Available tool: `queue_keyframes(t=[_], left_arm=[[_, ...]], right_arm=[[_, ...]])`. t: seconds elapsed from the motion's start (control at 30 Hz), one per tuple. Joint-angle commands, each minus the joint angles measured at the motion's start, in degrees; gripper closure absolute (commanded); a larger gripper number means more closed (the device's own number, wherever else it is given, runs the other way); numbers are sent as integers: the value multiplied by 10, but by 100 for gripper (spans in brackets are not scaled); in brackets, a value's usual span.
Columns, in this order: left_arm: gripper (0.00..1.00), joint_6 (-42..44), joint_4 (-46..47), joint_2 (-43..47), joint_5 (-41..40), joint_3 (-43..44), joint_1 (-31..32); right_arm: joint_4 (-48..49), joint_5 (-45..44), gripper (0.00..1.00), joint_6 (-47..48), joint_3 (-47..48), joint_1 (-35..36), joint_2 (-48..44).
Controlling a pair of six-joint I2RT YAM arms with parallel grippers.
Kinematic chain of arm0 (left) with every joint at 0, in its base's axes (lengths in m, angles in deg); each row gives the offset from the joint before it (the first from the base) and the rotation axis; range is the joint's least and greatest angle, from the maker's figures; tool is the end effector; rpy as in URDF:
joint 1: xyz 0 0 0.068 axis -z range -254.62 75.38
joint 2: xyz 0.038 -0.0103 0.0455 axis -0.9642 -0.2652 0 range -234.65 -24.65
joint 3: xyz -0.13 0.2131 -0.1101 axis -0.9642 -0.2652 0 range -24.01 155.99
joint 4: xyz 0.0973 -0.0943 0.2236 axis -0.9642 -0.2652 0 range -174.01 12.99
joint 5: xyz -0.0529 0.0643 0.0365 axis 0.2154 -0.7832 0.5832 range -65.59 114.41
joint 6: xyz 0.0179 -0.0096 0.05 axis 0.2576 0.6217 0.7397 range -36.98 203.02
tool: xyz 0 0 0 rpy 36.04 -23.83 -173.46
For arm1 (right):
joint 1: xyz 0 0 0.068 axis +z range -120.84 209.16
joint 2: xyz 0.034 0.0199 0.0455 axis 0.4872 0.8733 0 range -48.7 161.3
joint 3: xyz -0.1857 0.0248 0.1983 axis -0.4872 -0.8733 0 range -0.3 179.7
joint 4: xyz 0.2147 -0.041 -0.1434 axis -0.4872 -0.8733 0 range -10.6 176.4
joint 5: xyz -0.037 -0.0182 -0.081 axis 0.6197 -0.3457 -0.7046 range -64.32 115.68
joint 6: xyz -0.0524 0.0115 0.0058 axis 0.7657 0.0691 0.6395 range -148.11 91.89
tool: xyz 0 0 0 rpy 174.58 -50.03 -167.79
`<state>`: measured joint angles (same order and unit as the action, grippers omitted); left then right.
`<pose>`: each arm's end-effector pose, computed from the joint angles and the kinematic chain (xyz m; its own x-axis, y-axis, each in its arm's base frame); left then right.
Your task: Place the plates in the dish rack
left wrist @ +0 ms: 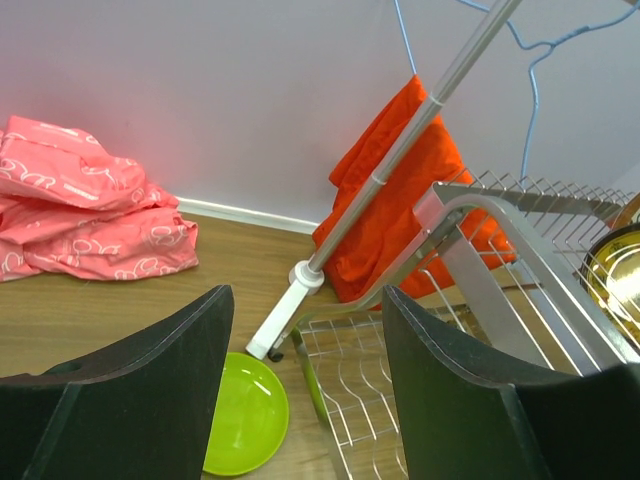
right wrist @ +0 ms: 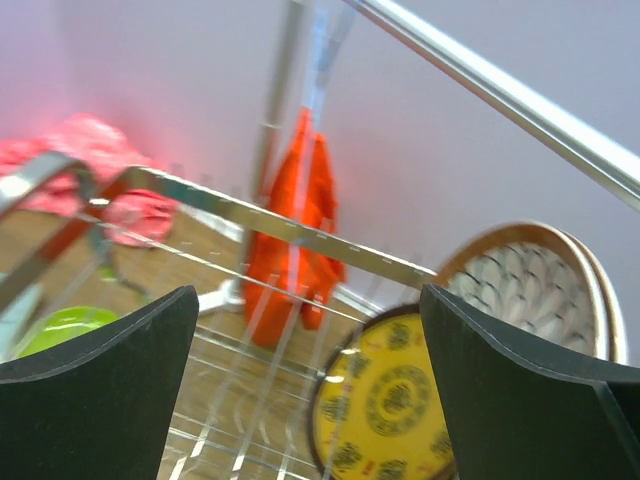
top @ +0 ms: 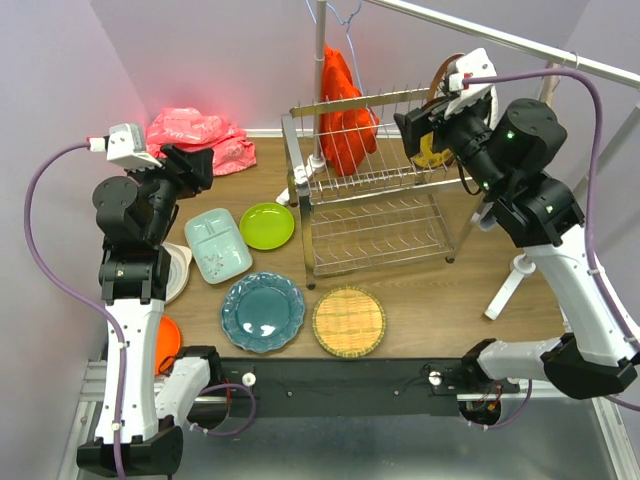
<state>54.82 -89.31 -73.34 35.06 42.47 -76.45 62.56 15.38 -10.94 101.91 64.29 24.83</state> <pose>0.1693 -0.0013 0.4542 0.0123 -0.4643 -0.8856 0.1797 0.8723 -0.4548 0.1999 0.1328 0.5459 0.1901 -0.2213 -0.9565 -0.3814 0.8811 -0.2796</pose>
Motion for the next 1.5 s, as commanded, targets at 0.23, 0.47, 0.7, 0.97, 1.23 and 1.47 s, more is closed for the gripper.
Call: queue_keyframes(t=[0.23, 0.47, 0.7, 0.97, 1.23, 1.47], left_arm=[[30, 20, -34, 24, 51, -23, -4], [30, 29, -52, 40, 89, -52, -4], [30, 18, -56, 59, 118, -96, -4], [30, 11, -51, 61, 144, -121, -4], [30, 2, -48, 72, 162, -149, -4], [30, -11, -48, 91, 175, -175, -4]], right_arm=[[-43, 397, 2, -40, -23, -1, -48], [-63, 565, 9, 34, -80, -1, -79], [-106, 603, 8, 112, -139, -1, -108], [-212, 624, 8, 242, -176, -1, -100], [-414, 611, 9, 449, -177, 20, -40], [-429, 520, 9, 575, -285, 85, -50]])
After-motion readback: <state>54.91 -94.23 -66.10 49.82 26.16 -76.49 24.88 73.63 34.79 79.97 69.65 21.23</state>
